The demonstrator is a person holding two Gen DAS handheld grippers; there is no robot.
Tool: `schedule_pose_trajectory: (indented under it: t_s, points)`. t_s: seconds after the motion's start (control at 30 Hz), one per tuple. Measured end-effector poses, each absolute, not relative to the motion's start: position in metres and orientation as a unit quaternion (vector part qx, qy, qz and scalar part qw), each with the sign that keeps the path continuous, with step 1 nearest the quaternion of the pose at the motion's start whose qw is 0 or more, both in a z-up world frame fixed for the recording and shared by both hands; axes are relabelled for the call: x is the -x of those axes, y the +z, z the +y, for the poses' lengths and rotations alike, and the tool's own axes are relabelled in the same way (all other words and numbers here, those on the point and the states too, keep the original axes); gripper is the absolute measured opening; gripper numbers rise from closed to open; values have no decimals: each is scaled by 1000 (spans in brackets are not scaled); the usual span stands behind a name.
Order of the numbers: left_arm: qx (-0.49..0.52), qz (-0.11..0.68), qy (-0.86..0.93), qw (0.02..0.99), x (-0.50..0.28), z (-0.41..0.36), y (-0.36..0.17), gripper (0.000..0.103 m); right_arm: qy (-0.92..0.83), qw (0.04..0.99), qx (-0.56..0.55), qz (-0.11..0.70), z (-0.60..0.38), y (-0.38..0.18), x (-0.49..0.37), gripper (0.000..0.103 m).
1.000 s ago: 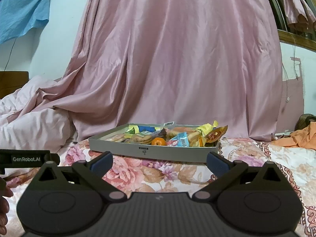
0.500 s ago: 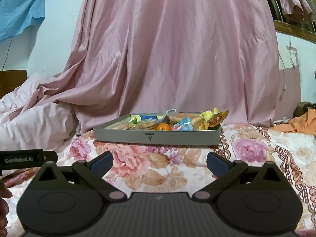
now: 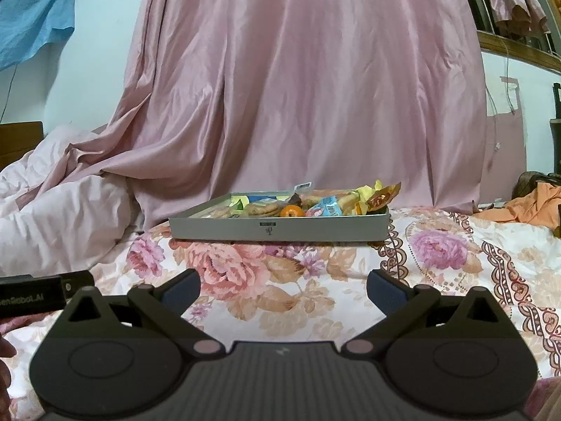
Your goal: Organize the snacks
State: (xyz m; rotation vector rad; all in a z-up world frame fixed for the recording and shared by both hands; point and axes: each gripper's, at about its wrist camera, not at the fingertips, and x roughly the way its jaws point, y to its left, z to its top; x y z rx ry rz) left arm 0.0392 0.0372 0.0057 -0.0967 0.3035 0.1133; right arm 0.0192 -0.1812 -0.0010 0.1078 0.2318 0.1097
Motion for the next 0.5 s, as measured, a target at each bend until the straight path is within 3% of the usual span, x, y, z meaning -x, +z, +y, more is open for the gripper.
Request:
schedule_pose_trajectory:
  t_s: [0.5]
  points:
    - [45, 156, 60, 985, -39, 40, -3, 102, 61, 988, -48, 131, -173, -11, -26, 103]
